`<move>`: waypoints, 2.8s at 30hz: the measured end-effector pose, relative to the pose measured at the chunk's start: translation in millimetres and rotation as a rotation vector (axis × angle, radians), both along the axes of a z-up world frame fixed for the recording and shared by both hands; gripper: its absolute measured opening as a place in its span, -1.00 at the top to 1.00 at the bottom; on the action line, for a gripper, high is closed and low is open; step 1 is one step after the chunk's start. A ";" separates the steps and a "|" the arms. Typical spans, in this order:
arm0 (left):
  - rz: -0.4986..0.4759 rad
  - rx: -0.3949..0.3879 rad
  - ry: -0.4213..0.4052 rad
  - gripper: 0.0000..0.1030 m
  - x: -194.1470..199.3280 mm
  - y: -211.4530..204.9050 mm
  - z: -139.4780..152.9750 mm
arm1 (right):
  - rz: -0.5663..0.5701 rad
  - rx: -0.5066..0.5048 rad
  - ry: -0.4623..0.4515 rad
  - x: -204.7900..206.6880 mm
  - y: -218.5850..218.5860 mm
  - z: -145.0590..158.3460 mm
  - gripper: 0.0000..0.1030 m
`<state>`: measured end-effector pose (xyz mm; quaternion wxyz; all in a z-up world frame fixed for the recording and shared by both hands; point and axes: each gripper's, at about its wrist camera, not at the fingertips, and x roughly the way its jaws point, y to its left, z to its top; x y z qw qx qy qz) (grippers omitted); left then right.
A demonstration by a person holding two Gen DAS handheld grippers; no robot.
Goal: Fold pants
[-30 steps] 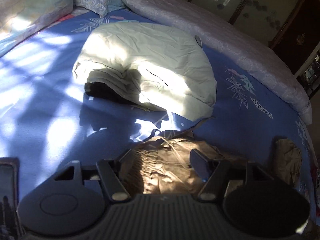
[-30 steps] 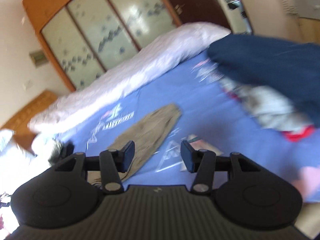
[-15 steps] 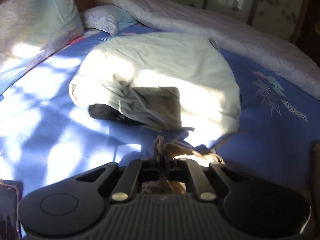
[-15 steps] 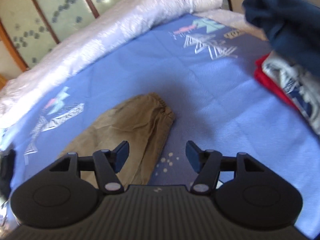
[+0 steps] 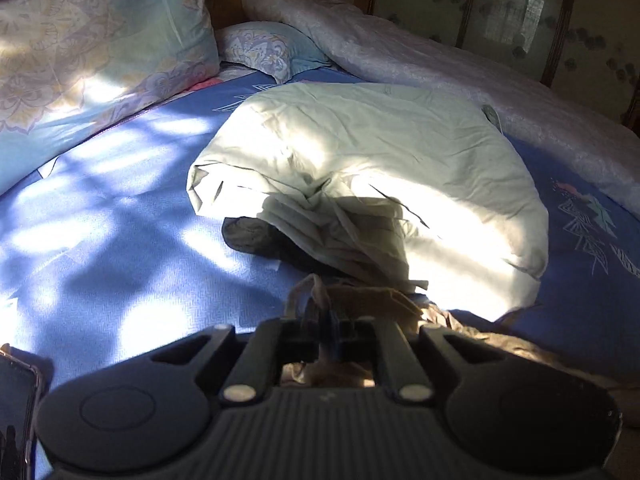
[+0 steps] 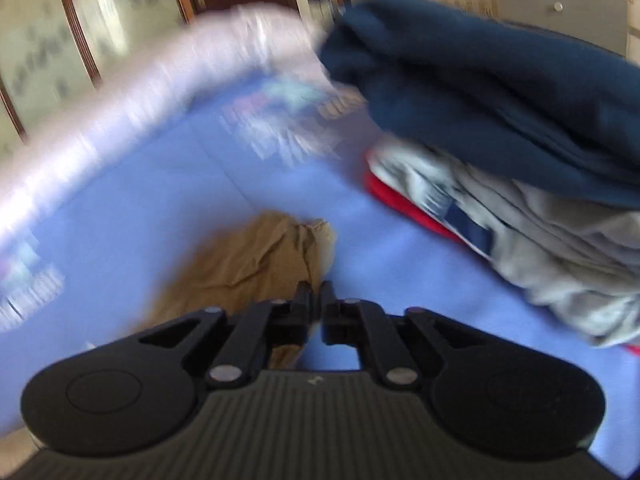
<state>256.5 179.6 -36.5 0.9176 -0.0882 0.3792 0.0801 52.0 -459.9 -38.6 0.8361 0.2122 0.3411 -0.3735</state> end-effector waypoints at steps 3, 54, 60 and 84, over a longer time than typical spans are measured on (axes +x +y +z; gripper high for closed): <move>-0.034 0.013 0.029 0.89 2.9 -8.0 -6.4 | -0.019 -0.085 -0.073 -19.7 5.5 17.7 0.32; 0.100 -0.596 0.126 -0.52 -288.4 67.7 18.0 | 0.872 0.064 -0.155 -146.6 162.4 70.9 -0.10; 0.063 -0.711 0.189 -0.35 -266.5 38.2 -18.3 | 0.957 0.169 -0.089 -170.8 192.7 48.9 -0.07; 0.131 -0.655 0.213 0.80 -278.6 62.7 -6.8 | 0.047 0.339 -0.452 -297.1 56.8 8.2 -0.23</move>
